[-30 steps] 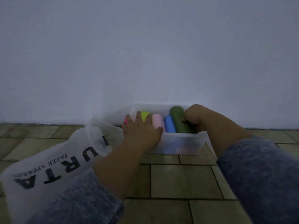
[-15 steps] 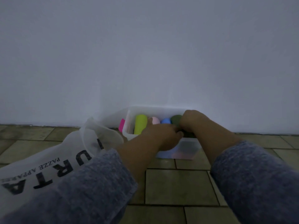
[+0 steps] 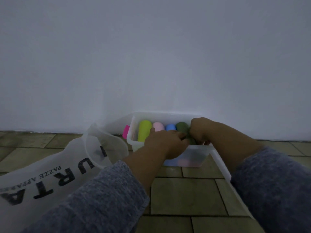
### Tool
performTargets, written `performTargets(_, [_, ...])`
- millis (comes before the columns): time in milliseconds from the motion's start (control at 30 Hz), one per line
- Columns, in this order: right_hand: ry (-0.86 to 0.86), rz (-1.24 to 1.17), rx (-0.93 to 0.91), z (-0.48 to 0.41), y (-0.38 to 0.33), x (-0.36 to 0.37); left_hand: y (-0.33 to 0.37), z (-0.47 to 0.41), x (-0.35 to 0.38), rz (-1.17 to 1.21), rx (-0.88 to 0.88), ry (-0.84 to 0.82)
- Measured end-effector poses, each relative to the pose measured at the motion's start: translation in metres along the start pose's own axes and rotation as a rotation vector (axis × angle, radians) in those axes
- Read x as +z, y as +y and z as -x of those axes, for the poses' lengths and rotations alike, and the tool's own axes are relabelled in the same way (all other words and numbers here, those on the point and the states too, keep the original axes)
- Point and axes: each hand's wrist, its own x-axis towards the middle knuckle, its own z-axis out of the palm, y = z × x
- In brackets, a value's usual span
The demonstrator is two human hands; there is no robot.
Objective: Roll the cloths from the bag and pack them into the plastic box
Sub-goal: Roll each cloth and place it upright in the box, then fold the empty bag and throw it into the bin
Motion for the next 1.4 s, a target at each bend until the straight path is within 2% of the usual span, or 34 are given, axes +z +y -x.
performTargets(133, [0.016, 0.163, -0.11, 0.001, -0.008, -0.006, -0.001, -0.006, -0.001, 0.004, -0.043, -0.093])
performTargets(233, [0.16, 0.173, -0.178, -0.007, -0.009, -0.001, 0.0, -0.008, -0.002, 0.036, -0.069, -0.152])
performTargets(367, [0.049, 0.242, -0.196, -0.008, -0.009, 0.004, 0.0, 0.0, 0.001, 0.009, 0.005, 0.044])
performTargets(433, [0.032, 0.263, -0.194, -0.009, -0.007, 0.005, 0.0, 0.002, 0.003, 0.008, -0.016, 0.086])
performTargets(567, [0.02, 0.277, -0.201, -0.013, -0.009, 0.009, 0.0, -0.002, 0.003, 0.014, -0.067, -0.025])
performTargets(733, [0.01, 0.288, -0.221, -0.012, -0.009, 0.011, 0.001, 0.002, 0.002, 0.017, -0.045, -0.006])
performTargets(800, [0.059, 0.258, -0.26, -0.008, -0.008, 0.011, -0.004, 0.004, -0.003, -0.035, -0.032, -0.013])
performTargets(900, [0.138, 0.152, -0.363, -0.003, -0.003, 0.017, -0.02, 0.007, -0.011, -0.102, -0.107, -0.151])
performTargets(967, [0.1, 0.201, -0.423, -0.001, 0.0, 0.028, -0.024, 0.011, -0.014, -0.103, -0.129, -0.231])
performTargets(1100, [-0.031, 0.272, -0.362, -0.008, 0.001, 0.041, -0.02, 0.01, -0.015, -0.145, -0.105, -0.272])
performTargets(1400, [-0.055, 0.221, -0.351, -0.018, 0.0, 0.042, -0.021, -0.004, -0.011, -0.169, -0.129, -0.311])
